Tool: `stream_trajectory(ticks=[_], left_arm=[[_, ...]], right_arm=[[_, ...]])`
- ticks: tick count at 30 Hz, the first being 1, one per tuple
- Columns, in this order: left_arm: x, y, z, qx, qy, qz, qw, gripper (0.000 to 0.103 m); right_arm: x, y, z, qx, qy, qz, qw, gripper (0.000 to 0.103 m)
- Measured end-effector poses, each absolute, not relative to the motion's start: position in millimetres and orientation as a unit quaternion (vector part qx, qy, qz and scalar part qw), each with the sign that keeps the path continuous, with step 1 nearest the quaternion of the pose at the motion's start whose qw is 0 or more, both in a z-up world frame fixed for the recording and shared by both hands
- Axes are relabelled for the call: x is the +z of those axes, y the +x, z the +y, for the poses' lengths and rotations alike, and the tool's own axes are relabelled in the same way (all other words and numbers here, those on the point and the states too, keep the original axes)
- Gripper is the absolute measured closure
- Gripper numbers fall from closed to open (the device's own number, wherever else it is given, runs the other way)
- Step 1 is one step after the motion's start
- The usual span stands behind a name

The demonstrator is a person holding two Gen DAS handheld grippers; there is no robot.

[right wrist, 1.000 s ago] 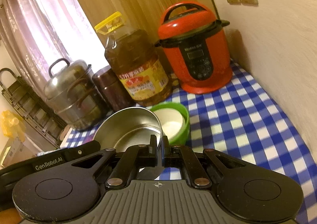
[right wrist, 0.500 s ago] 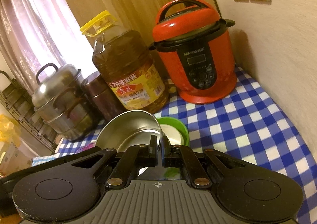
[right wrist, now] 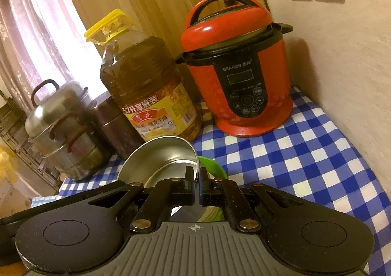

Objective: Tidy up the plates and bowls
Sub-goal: 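Carry the steel bowl with both tools toward the green bowl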

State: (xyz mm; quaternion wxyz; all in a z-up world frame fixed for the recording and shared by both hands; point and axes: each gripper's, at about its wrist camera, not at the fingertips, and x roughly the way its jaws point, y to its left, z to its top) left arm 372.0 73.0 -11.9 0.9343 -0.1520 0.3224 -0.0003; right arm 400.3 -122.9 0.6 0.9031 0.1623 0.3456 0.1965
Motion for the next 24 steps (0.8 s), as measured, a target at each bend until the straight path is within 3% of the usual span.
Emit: stream_trajectory(ticks=[24], left_arm=[[-37,392,79,0.001,-0.141,0.343,0.929,0.098]], right_arm=[[-31,422,-114,0.191,0.148,0.368,0.898,0.100]])
